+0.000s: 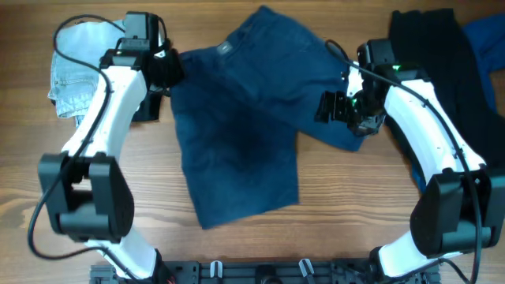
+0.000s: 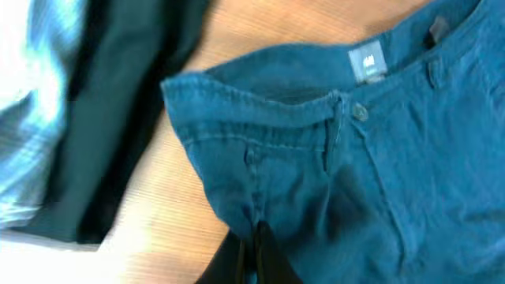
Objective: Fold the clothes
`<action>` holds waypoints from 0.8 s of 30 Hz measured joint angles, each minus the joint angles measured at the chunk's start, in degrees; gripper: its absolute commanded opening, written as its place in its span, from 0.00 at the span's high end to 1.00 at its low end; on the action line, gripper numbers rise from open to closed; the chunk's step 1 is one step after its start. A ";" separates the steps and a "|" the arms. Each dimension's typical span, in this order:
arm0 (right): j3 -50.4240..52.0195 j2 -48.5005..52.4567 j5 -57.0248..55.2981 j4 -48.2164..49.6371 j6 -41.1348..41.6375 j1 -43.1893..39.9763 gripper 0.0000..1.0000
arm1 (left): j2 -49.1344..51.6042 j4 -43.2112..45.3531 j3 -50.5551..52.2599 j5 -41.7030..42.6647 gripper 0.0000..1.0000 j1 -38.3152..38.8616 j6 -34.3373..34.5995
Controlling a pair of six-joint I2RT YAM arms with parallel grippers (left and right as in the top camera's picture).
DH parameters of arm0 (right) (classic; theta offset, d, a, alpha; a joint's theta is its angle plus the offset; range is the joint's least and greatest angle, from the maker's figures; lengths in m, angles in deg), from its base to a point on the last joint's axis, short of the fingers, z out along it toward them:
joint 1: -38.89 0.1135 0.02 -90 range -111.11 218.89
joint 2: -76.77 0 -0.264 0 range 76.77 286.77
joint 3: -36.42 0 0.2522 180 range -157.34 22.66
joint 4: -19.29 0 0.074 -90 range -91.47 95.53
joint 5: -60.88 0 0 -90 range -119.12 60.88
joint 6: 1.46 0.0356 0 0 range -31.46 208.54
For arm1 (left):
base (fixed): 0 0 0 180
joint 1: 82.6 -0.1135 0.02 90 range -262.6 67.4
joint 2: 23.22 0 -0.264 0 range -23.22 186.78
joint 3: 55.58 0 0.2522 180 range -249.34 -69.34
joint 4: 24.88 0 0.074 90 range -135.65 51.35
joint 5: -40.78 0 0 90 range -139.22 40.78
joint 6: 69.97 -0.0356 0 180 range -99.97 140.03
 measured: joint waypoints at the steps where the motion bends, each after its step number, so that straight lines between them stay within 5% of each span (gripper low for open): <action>1: 1.14 0.00 -0.24 1.09 0.48 0.02 0.07 | -0.90 -2.32 0.00 -0.76 0.96 0.00 0.76; 9: 9.22 0.00 -5.49 12.55 5.42 0.02 0.16 | -1.75 -8.70 0.04 -1.75 0.96 1.09 6.05; 11: 10.40 0.00 -5.38 11.30 5.55 0.02 0.28 | -1.75 -8.39 0.04 0.66 0.96 1.60 7.34; 16: 11.45 0.00 -4.44 11.69 4.31 0.55 0.90 | -1.75 -6.47 0.04 6.62 0.96 1.68 10.16; 24: 17.18 1.57 -4.26 22.88 5.25 0.59 0.96 | -5.38 -2.84 0.17 11.74 0.96 1.68 12.70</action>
